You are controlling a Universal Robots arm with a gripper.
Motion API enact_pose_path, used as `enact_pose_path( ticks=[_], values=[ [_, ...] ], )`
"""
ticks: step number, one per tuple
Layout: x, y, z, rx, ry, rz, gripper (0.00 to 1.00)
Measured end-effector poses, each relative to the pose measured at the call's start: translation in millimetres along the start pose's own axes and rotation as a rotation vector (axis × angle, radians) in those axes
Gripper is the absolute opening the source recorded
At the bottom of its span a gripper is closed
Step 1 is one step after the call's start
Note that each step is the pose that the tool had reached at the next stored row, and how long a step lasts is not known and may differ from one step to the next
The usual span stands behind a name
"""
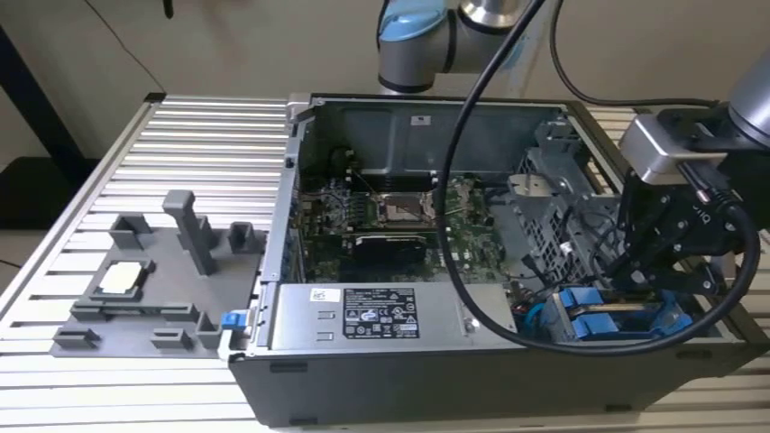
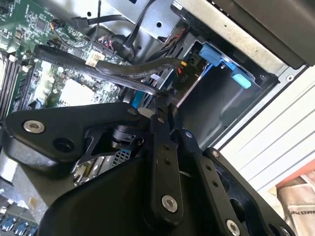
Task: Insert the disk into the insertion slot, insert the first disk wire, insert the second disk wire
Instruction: 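Insert the second disk wire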
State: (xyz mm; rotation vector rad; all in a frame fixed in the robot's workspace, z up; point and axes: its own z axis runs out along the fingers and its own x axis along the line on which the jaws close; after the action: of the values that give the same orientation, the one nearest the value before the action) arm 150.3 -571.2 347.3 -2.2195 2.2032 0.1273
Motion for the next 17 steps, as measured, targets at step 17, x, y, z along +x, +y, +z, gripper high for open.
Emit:
enact_pose_path(
  ticks=[17],
  values=[
    [0.6, -1.7, 6.1, 0.0015, -0.0013, 0.022, 0.16]
  ],
)
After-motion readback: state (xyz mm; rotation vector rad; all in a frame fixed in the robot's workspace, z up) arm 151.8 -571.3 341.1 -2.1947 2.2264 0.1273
